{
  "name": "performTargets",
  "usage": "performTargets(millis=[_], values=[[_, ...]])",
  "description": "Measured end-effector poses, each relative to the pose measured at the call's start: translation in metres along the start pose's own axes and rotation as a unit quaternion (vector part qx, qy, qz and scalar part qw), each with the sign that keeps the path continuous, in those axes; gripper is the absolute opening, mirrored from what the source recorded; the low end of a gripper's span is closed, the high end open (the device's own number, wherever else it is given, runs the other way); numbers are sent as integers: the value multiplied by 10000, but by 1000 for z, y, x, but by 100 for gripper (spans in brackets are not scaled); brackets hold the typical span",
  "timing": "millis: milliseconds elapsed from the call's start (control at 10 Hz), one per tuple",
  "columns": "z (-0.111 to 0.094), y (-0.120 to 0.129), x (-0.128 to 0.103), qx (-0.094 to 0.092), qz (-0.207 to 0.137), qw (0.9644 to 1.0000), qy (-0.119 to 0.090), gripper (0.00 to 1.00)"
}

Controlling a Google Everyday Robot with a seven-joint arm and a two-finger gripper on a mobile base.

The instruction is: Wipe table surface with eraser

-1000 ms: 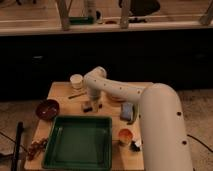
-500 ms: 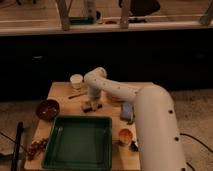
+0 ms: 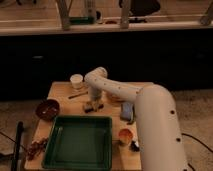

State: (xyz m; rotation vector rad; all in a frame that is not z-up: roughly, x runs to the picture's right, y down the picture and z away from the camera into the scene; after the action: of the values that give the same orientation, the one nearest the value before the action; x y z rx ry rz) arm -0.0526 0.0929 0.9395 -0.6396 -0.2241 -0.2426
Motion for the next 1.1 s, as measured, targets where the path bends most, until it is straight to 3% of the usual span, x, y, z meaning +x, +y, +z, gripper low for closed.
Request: performTargets(millis=[200, 400, 800, 1100], values=[[-9, -7, 12, 120, 35, 9999, -38, 0], [-14, -13, 5, 187, -62, 9998, -90, 0], [-16, -18, -58, 192, -670, 9973, -236, 0], [-18, -2, -78, 77, -980, 9947, -310, 0]])
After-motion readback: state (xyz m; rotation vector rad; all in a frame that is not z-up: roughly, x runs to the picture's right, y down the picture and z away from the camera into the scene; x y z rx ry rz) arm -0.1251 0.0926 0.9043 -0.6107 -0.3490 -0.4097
